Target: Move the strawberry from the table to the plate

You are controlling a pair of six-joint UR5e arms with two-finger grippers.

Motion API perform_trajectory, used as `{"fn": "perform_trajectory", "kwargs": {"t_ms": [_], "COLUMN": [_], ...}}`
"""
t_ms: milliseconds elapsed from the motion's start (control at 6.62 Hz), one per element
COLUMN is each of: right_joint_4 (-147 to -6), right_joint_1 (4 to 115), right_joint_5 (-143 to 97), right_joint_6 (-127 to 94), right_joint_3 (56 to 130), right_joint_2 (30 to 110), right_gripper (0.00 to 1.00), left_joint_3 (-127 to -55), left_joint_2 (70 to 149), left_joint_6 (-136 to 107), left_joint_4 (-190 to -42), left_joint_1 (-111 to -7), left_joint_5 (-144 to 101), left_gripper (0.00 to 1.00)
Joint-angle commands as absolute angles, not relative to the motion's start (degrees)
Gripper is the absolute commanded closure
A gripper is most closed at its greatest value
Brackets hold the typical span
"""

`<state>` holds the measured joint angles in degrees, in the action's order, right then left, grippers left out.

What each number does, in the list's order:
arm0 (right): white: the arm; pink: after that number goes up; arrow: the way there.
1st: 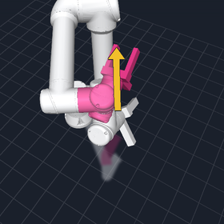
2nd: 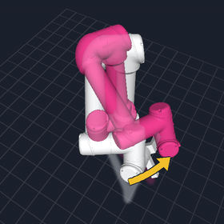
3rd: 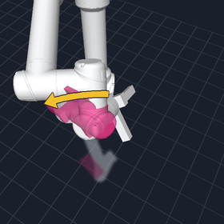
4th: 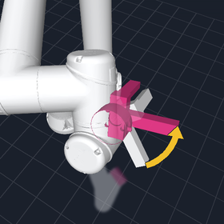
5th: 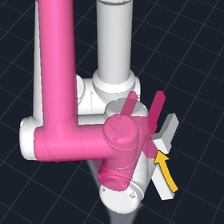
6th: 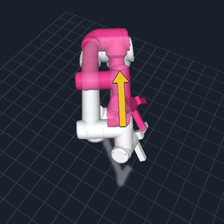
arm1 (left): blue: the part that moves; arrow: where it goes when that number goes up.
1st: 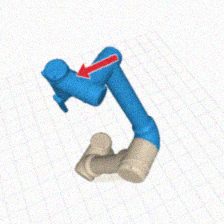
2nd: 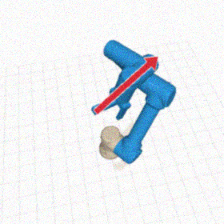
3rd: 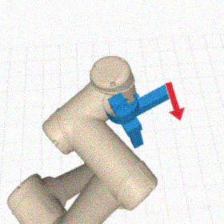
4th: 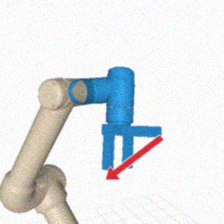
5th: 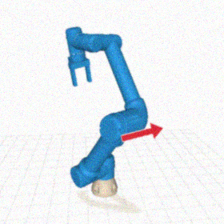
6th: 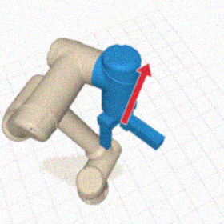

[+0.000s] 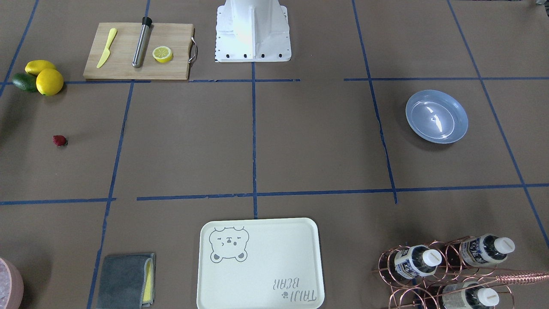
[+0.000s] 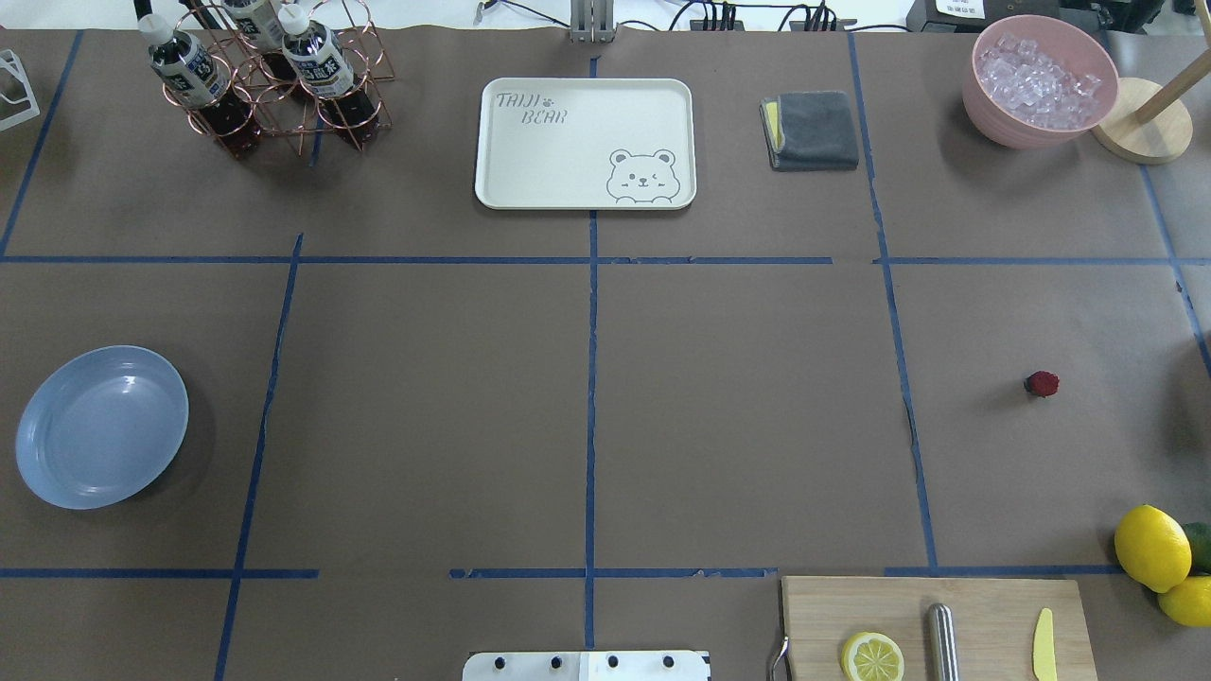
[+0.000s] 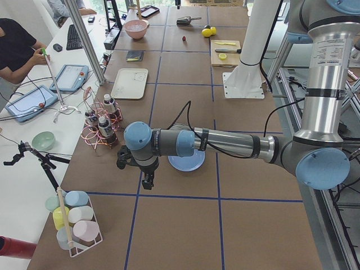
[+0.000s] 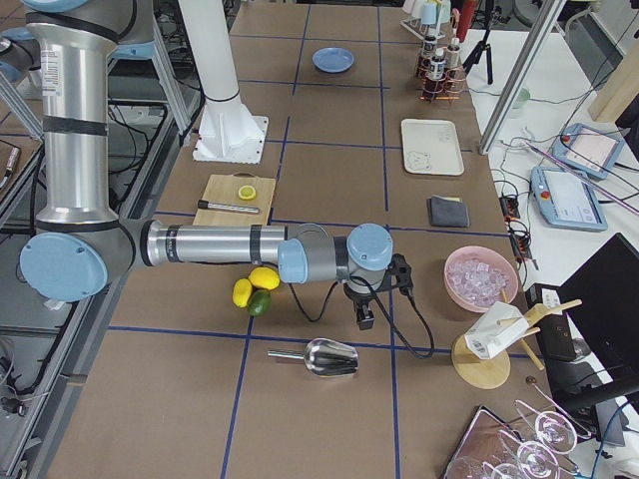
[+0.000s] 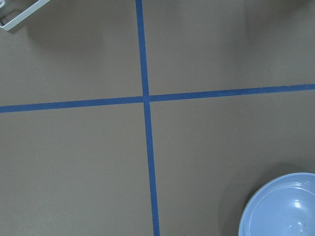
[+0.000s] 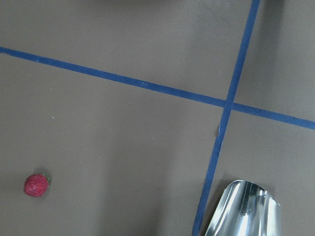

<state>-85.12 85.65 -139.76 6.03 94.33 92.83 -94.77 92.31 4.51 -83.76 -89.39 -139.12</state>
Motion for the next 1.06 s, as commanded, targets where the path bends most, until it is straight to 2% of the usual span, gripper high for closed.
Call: {"fn": "perform_trajectory", "kwargs": {"t_ms": [0, 906], "right_joint_4": [-85.08, -84.99], "right_joint_1": [85.61, 85.34], "right_joint_5": [-139.92, -140.27], "right_joint_6": [6.06, 6.42], "right_joint_3": [94.74, 94.74], "right_joint_2": [92.81, 93.51], "right_gripper": [0.0, 0.0], "left_joint_3": [-95.36, -98.0], "left_joint_2": [93.16, 92.2], "left_joint_6": [4.66, 4.66], "left_joint_4": [-83.67, -88.67], "left_joint_1": [-89.3, -85.89], "left_joint_5": [-139.13, -139.13], "left_gripper": [0.0, 0.0]}}
